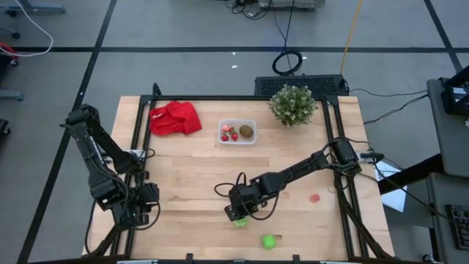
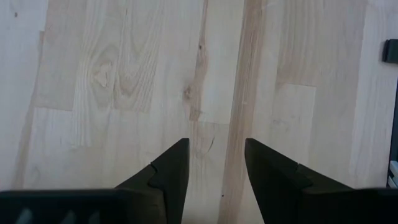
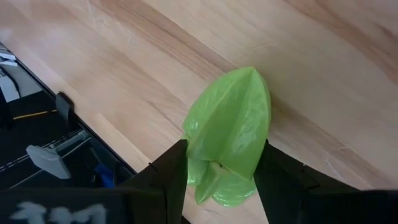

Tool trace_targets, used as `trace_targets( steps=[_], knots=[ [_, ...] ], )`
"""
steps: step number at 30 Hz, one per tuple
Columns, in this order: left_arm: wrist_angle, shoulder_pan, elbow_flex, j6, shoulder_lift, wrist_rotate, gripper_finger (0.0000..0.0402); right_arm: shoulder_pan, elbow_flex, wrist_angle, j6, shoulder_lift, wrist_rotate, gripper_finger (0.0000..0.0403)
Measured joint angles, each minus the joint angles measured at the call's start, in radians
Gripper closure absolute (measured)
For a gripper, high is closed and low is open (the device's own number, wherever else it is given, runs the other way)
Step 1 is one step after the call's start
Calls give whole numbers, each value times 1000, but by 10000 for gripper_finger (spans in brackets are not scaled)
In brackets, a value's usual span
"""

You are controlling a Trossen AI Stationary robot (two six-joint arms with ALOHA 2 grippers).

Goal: Pick and placing Produce into tupperware
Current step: Put the starfruit into the bin

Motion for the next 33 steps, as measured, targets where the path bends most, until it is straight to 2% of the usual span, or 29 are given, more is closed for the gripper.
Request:
trace_targets(
  steps=[10, 23, 33],
  knots=[
    [0, 0, 0, 0, 0, 0, 243, -26, 1, -87, -37, -21, -3, 252],
    [1, 0, 0, 0, 0, 0, 243, -65, 2, -336, -106, -64, 13, 252],
    [1, 0, 0, 0, 0, 0, 243, -95, 3, -421, -148, -65, 35, 252]
  ],
)
